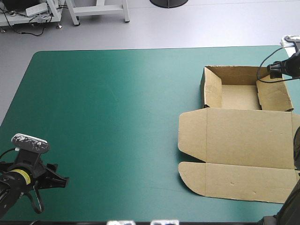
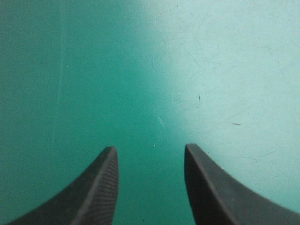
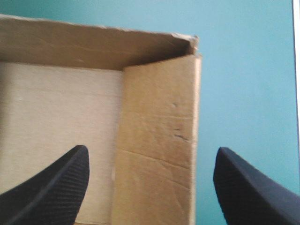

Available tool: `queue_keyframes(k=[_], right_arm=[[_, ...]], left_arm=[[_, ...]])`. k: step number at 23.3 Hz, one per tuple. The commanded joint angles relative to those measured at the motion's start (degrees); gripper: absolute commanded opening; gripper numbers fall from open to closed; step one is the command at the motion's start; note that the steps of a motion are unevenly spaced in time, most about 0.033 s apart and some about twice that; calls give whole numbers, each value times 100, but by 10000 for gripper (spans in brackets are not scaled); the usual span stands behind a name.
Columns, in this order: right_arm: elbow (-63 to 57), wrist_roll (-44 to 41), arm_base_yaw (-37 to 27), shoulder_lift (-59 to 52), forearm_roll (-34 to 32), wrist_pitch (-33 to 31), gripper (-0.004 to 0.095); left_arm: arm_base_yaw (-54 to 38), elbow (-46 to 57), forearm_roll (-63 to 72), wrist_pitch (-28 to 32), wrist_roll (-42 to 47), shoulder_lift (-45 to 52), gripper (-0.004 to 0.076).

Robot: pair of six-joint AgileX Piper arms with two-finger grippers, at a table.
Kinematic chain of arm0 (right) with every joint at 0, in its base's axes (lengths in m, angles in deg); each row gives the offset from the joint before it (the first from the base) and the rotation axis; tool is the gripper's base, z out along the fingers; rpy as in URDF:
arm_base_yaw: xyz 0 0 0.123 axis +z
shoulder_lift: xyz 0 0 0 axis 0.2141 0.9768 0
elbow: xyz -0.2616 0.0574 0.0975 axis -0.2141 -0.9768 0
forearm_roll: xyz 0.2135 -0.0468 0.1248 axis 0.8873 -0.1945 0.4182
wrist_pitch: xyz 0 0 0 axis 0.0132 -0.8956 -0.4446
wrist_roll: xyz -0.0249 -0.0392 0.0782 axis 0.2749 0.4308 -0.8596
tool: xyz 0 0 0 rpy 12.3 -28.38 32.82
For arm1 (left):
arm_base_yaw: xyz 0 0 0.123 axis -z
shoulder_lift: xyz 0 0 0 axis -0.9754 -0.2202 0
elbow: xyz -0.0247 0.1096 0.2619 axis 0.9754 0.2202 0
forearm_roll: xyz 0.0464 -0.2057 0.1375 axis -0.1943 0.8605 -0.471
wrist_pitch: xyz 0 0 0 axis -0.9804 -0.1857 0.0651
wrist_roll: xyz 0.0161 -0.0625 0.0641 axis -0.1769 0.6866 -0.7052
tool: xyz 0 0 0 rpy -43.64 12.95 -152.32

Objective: Fold the box

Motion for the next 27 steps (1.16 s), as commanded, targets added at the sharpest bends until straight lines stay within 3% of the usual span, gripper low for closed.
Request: queue_keyframes(k=[1,6,10,12,18,27], right_arm=[[199,85,108,-709,478,-57,649],[-19,85,988,-1555,500,-57,643],[-1282,-276,2361,-2836,-393,-57,642],[-2039,-299,2590,-3456,-396,-57,642],[-4240,-349,2640,-5376,-172,240,642],[-6284,-604,2640,-6844,-94,351,642]], left_arm=[[-2,-140,-74,284,44,-9,318],[-2,-140,-64,450,44,-9,318],[-2,-140,67,738,77,-9,318],[-2,-140,151,819,36,-9,318],[-2,-140,187,905,-52,-9,318],[-2,-140,631,1048,-115,-9,318]])
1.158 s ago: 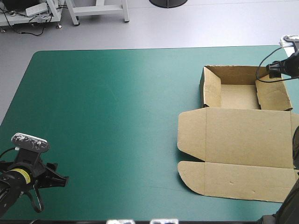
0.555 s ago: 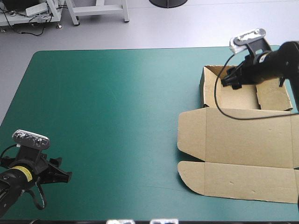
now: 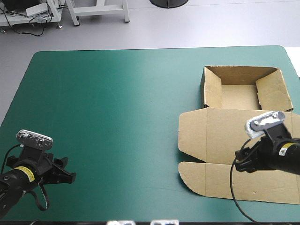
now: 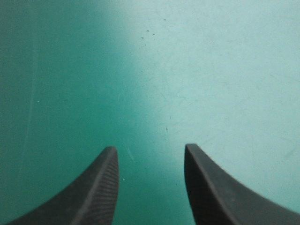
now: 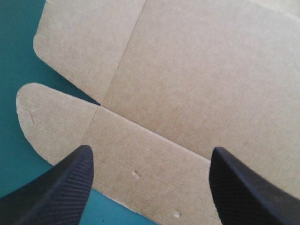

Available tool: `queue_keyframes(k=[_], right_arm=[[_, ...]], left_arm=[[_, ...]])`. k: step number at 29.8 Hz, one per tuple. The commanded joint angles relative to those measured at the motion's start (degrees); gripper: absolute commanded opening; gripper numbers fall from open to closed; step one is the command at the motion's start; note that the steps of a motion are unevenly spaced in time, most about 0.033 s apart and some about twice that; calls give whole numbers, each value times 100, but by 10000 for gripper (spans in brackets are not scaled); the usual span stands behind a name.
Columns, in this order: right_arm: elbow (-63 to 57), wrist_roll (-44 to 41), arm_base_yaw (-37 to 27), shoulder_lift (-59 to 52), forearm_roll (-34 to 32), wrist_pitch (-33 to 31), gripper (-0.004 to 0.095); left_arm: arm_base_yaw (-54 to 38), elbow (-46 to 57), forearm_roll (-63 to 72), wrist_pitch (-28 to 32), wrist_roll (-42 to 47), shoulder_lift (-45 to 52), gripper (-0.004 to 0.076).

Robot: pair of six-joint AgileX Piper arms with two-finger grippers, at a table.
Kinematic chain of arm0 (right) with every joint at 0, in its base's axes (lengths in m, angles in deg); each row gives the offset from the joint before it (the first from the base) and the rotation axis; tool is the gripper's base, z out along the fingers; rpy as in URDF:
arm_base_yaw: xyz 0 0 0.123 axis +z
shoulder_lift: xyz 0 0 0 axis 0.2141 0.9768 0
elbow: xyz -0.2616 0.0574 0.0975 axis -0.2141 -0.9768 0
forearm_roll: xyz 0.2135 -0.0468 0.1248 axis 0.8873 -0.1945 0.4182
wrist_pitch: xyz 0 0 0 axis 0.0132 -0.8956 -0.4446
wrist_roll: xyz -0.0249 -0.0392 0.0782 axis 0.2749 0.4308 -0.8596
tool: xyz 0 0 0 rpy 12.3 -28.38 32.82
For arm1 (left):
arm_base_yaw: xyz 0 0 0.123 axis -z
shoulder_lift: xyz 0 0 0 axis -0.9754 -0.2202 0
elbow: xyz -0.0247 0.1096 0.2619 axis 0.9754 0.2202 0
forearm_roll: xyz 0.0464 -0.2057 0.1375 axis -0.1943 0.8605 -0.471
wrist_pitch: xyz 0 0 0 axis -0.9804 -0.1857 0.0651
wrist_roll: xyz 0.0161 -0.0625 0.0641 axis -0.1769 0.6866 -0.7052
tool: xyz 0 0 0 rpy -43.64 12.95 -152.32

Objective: Fold the box

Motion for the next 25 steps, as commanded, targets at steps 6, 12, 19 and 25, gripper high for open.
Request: queue_keyframes(k=[6,12,19,25], right_arm=[[-1003,-75,18,-384,177,683,642],[-1095,-65,18,-466,201,774,642],[-1095,-67,18,-575,201,637,642],[-1095,-67,18,-690,176,622,642]], left_arm=[[-2,-140,230,328,-1,-9,318],[-2,-140,441,232,-4,-9,318],[-2,90,773,-62,-29,-9,318],[-2,244,892,226,-29,-9,318]])
